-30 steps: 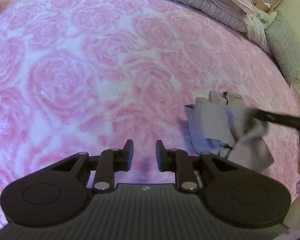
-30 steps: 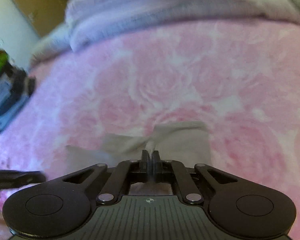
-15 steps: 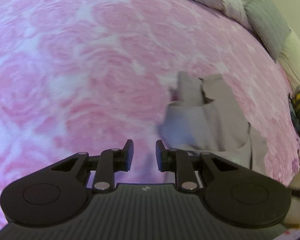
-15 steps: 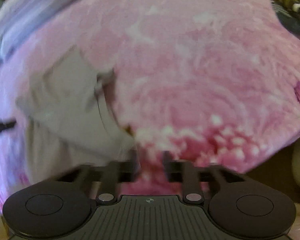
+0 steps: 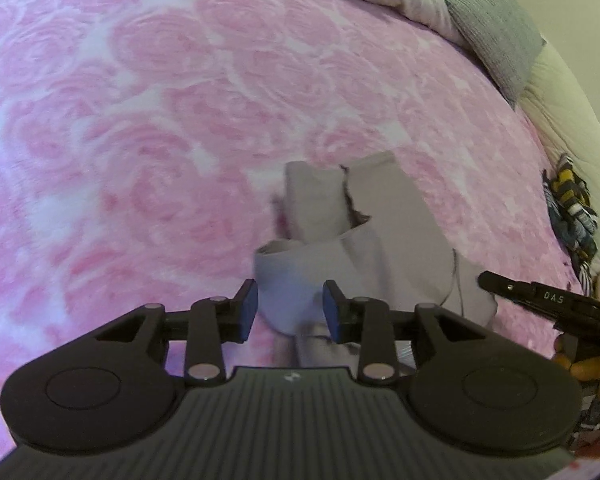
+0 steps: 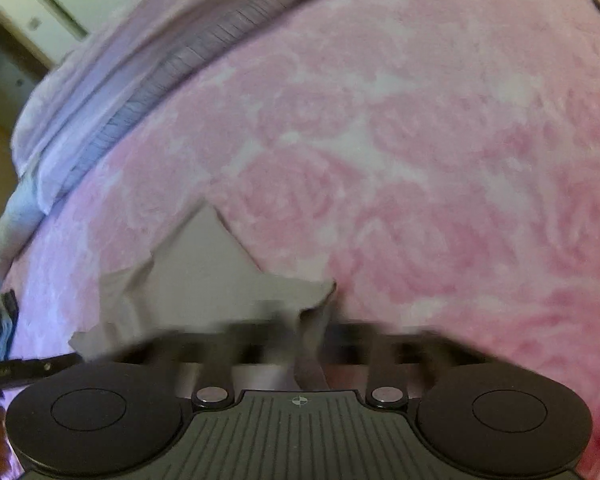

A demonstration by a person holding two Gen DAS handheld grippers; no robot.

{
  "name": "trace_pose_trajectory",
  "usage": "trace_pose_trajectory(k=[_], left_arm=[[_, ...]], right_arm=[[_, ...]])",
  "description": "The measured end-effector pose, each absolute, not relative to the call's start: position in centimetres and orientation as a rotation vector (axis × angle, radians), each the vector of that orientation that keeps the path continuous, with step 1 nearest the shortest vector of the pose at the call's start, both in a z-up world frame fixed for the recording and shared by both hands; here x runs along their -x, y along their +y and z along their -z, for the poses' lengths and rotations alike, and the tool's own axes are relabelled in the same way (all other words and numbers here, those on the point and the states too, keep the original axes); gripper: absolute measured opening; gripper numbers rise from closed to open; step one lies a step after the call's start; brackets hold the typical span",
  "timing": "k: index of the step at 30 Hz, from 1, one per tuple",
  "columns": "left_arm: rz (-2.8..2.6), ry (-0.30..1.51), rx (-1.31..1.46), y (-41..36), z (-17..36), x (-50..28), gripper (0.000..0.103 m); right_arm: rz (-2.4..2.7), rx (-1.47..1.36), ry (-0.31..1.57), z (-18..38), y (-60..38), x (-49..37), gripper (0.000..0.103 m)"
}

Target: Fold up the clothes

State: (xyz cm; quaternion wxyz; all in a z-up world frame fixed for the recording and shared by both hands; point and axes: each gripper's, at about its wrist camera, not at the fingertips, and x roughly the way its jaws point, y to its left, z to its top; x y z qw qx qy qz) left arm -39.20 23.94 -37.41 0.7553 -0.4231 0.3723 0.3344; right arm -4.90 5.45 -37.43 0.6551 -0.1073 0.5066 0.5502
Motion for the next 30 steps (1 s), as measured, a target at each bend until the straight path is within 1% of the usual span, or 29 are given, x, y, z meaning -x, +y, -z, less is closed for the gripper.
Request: trace_pose_trajectory(k=[1, 2, 3, 4, 9, 14, 15, 16, 17, 18, 19, 20, 22, 25, 27, 30], left_arm=[[-0.713, 0.808, 0.906, 23.9, 37.3, 38.8, 0.023], [-0.698, 0.806, 0.88, 23.9, 37.1, 38.3, 0.008], [-0.682, 0.803, 0.861, 23.9, 36.8, 37.8, 0.003], [-0.661, 0.793, 0.849, 24.1, 36.4, 37.3, 0.0], [-0.557, 0.654, 0.739, 26.0, 32.0, 32.6, 0.0], [-0.561, 0.466, 0.61, 32.4, 26.0, 25.2, 0.0], [-0.581, 0.436, 0.596, 33.7, 25.0, 23.9, 0.0], [-0.597, 0.419, 0.588, 35.0, 24.1, 22.8, 0.001], [-0.616, 0.42, 0.597, 36.1, 23.6, 21.9, 0.008], [-0.623, 0.426, 0.614, 37.0, 23.4, 21.6, 0.012], [-0.615, 0.434, 0.629, 37.6, 23.4, 21.5, 0.02], [-0.609, 0.452, 0.631, 37.7, 23.9, 21.8, 0.025], [-0.602, 0.551, 0.614, 37.2, 26.0, 22.9, 0.033], [-0.607, 0.747, 0.657, 35.8, 30.8, 26.3, 0.033], [-0.633, 0.855, 0.702, 34.4, 33.6, 29.2, 0.033], [-0.661, 0.985, 0.77, 31.9, 36.7, 34.4, 0.033]], right_arm=[[-1.27, 0.249, 1.089, 36.5, 5.0, 5.2, 0.0], [-1.302, 0.231, 1.038, 35.5, 4.3, 5.3, 0.0], [-1.324, 0.214, 0.983, 34.2, 3.7, 5.3, 0.0], [-1.334, 0.203, 0.937, 33.1, 3.3, 5.1, 0.0], [-1.283, 0.073, 0.7, 27.1, 3.7, 0.2, 0.0], [-1.241, -0.056, 0.498, 22.2, 8.3, -6.4, 0.0], [-1.23, -0.075, 0.488, 21.7, 10.0, -8.0, 0.0], [-1.22, -0.073, 0.513, 21.4, 11.7, -9.6, 0.0], [-1.156, -0.051, 0.538, 21.2, 13.1, -10.9, 0.001], [-1.091, -0.022, 0.57, 21.1, 14.0, -11.9, 0.004], [-1.065, -0.017, 0.609, 21.1, 14.0, -12.5, 0.017], [-1.06, -0.04, 0.664, 21.4, 13.3, -13.0, 0.04], [-1.059, -0.084, 0.758, 23.0, 10.5, -12.8, 0.063], [-1.084, -0.041, 0.954, 27.3, 4.9, -9.6, 0.063], [-1.086, 0.004, 1.168, 31.3, 0.7, -5.8, 0.063], [-1.114, 0.043, 1.43, 35.5, -5.1, 0.9, 0.054]])
